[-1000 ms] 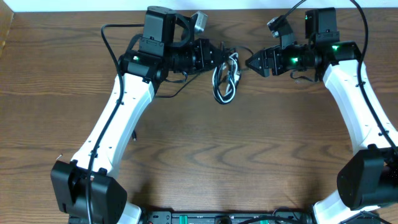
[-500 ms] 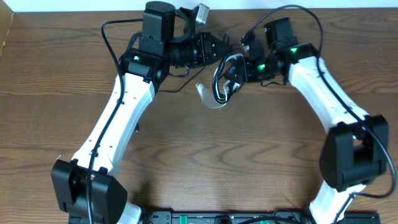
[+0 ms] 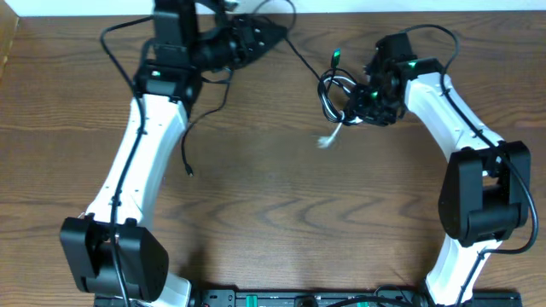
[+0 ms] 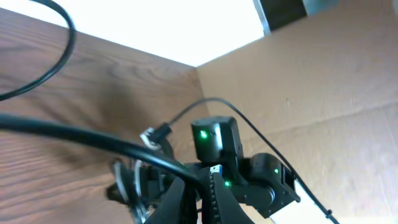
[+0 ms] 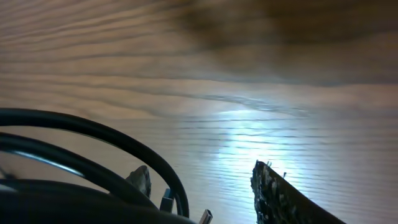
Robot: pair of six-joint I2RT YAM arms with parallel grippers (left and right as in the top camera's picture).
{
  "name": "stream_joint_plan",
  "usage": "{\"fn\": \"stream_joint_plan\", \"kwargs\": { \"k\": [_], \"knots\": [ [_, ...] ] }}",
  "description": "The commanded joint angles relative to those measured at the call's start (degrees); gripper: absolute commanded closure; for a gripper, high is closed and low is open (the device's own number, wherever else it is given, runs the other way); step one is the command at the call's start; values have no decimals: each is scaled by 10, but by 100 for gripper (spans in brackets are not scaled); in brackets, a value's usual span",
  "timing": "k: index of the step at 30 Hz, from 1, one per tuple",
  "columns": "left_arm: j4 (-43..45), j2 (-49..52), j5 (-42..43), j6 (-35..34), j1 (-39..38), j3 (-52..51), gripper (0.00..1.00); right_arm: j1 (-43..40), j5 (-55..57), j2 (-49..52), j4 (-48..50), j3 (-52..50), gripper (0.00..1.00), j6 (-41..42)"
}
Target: Untangle cables
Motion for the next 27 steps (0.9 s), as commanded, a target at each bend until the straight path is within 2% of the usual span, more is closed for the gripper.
{"fn": "stream_joint_plan", "kwargs": {
  "k": [1, 4, 7, 12, 15, 18, 23, 26, 27],
  "knots": [
    [15, -11, 2, -9, 47, 11, 92, -23, 88, 26, -20, -11, 51, -19],
    [-10, -11, 0, 9, 68, 11, 92, -31, 111, 26, -32, -17, 52, -25],
    [-101, -11, -35, 56, 78, 11, 93, -37, 117, 26, -37, -24, 52, -34],
    [-297, -10, -180, 162, 54, 8, 92, -39, 116, 26, -36, -33, 53, -55],
    [-361, -9, -269, 196, 28, 4, 93, -37, 110, 26, -36, -33, 53, -71],
    [-379, -9, -312, 226, 3, 1, 92, -37, 88, 26, -29, -33, 51, -94],
    [-363, -9, -313, 238, -33, 1, 92, -39, 35, 14, -29, -8, 50, -124],
    [-358, -9, -313, 238, -57, 1, 83, -39, 13, -7, -33, 7, 48, -123],
    [-358, -7, -313, 238, -68, 1, 76, -39, 7, -16, -33, 8, 47, -123]
  ]
}}
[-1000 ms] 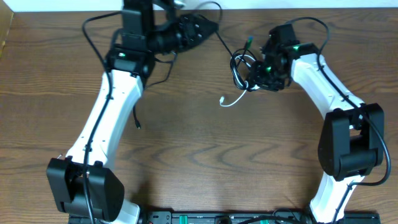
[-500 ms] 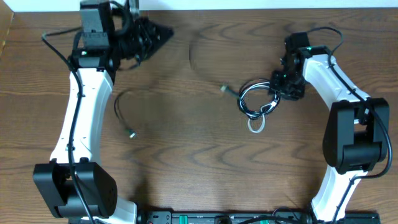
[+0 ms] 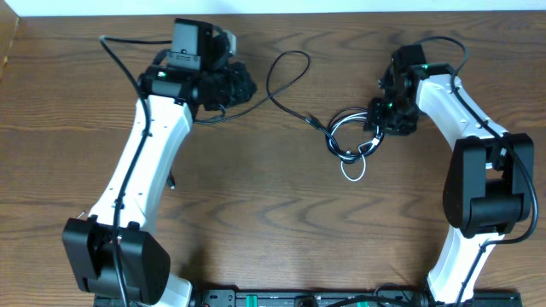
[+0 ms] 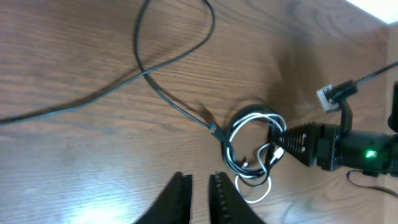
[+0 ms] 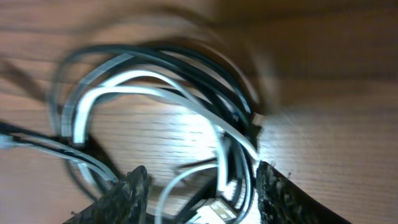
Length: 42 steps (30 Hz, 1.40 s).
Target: Untangle cables
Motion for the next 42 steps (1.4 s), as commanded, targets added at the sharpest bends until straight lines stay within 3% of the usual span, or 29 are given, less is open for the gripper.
{"fn": "stream_joint_plan", "kwargs": {
  "k": [1, 9, 13, 19, 25, 31, 42],
  "knots": [
    [2, -4, -19, 16, -31, -2, 73, 1, -38, -46, -4, 23, 47, -17],
    [6, 46, -13, 29, -113, -6, 68, -30, -27, -67, -34, 23, 50, 9],
    [18, 78, 35, 117, -163, -6, 63, -65, -40, -67, -34, 23, 49, 11],
    [39, 121, 35, 217, -237, -6, 56, -106, -40, -67, -43, 22, 48, 1],
    [87, 176, -45, 221, -283, -6, 55, -115, -40, -67, -48, 22, 48, -13],
    [145, 216, -50, 221, -303, -6, 55, -115, -40, -67, -49, 22, 47, -18],
    [161, 261, -83, 221, -324, -6, 55, -114, -40, -67, -55, 22, 47, -26]
  ]
}}
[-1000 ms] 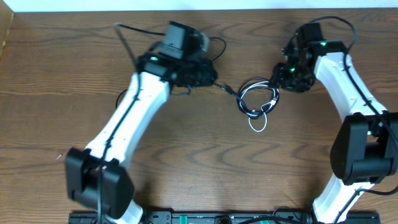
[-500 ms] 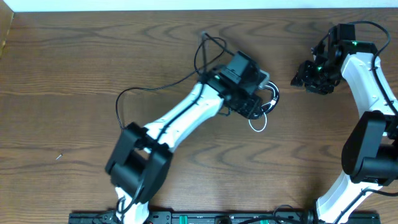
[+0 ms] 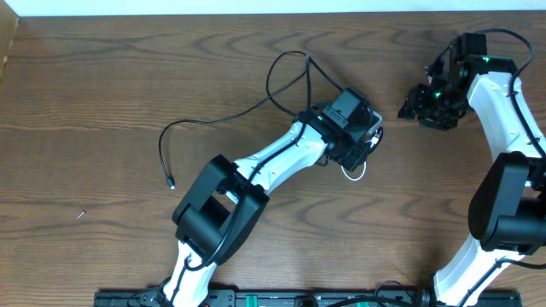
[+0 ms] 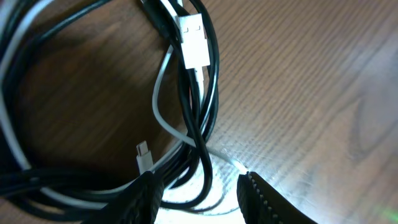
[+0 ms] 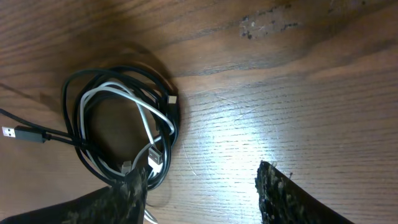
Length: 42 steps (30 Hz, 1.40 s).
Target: Untangle cables
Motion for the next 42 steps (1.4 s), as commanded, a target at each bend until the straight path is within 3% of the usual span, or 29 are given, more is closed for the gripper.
{"fn": "stream_joint_plan", "kwargs": {
  "k": [1, 12, 14, 16, 17, 21, 24, 30, 38, 42],
  "knots": [
    [6, 25, -37, 11, -6, -3, 55, 1, -5, -7, -3, 8, 47, -9],
    [19, 36, -52, 9, -7, -3, 64, 1, -5, -7, -10, 8, 46, -20],
    [18, 36, -53, 5, -7, -3, 73, 1, -6, -7, -10, 8, 46, -20],
    [18, 36, -53, 0, -7, -3, 89, 3, -6, -7, -10, 8, 47, -20],
    [14, 34, -52, -9, -7, -3, 92, 5, -6, -7, -10, 8, 46, -20],
    [-23, -1, -40, -33, 4, 9, 93, 14, -52, -7, -9, 8, 46, -57],
    [-30, -58, 31, -52, 25, 13, 93, 24, -120, -7, -4, 8, 46, -97],
    [-30, -144, 121, -144, 87, 13, 93, 50, -185, -7, 7, 8, 46, -101],
    [-68, -151, 126, -174, 152, 13, 93, 57, -268, -7, 28, 9, 48, -114],
    [-89, -151, 85, -186, 171, 12, 92, 57, -287, -8, 29, 10, 48, -116]
  ]
}}
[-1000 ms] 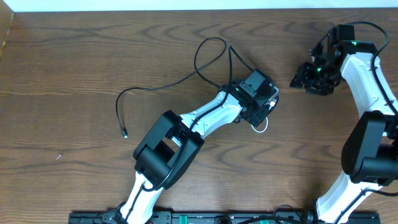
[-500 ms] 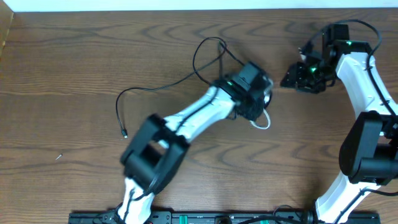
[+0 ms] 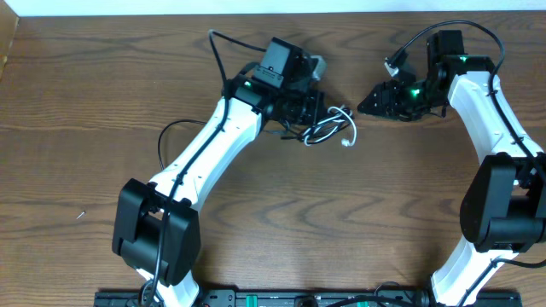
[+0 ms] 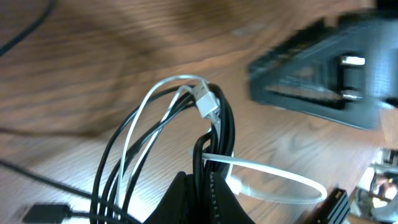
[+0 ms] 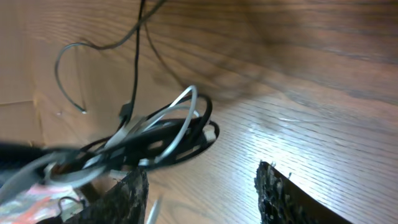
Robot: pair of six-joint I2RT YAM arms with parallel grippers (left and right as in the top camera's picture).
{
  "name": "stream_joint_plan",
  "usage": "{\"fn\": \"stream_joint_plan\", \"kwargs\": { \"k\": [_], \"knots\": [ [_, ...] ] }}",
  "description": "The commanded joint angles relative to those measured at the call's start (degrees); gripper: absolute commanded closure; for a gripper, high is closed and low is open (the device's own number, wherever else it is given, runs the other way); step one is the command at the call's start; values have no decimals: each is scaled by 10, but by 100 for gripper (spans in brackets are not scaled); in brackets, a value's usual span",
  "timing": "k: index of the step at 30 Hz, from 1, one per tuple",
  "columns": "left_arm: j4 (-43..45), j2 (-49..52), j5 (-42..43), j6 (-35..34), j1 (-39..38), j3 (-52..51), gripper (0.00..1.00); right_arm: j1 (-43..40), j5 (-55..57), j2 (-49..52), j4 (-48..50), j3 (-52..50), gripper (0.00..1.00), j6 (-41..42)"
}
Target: Untangle cables
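The tangle is a bundle of black and white cables (image 3: pixel 328 128), seen close in the left wrist view as cable loops (image 4: pixel 161 143) with a white USB plug (image 4: pixel 205 102). My left gripper (image 3: pixel 309 115) is shut on the black strands (image 4: pixel 202 199), and the bundle seems to hang a little above the wood. A white loop (image 4: pixel 273 180) sticks out to its right. My right gripper (image 3: pixel 373 101) stands open a short way right of the bundle (image 5: pixel 155 140), nothing between its fingers (image 5: pixel 134 193).
A thin black cable (image 3: pixel 213 43) runs from the bundle to the back of the wooden table (image 3: pixel 273 213), and another black end (image 3: pixel 164 141) curls left of my left arm. A cardboard wall (image 3: pixel 7 43) stands at the far left.
My left gripper was open over the bundle lying right of centre; now it is shut on it, further back and left. My right gripper has shifted left toward the bundle, still open.
First my right gripper held the bundle up at the back right while my left held a black cable. Then the bundle lay on the table between the open right fingers. Later the right was clear and the left open over it; now the left holds it.
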Motion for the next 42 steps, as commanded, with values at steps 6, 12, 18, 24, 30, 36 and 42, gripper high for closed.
{"fn": "stream_joint_plan", "kwargs": {
  "k": [6, 12, 18, 24, 30, 36, 42],
  "knots": [
    [-5, 0, -52, -59, 22, 4, 92, 7, -120, -8, 17, 10, 48, -22],
    [1, 0, -65, -94, 23, 4, 93, 46, -120, -8, 39, 10, 48, -14],
    [10, 0, -65, -143, 23, 4, 92, 95, -33, -8, 82, 9, 47, 89],
    [10, 0, -60, -159, 23, 4, 92, 131, 18, -8, 132, 9, 45, 193],
    [10, 0, -60, -158, 23, 4, 93, 145, 24, -8, 163, 9, 45, 230],
    [25, 0, -56, -158, 23, 4, 93, 161, 52, -4, 145, -12, 46, 233],
    [61, -2, -32, -159, 27, 4, 93, 164, 51, 8, 133, -35, 54, 242]
  ]
}}
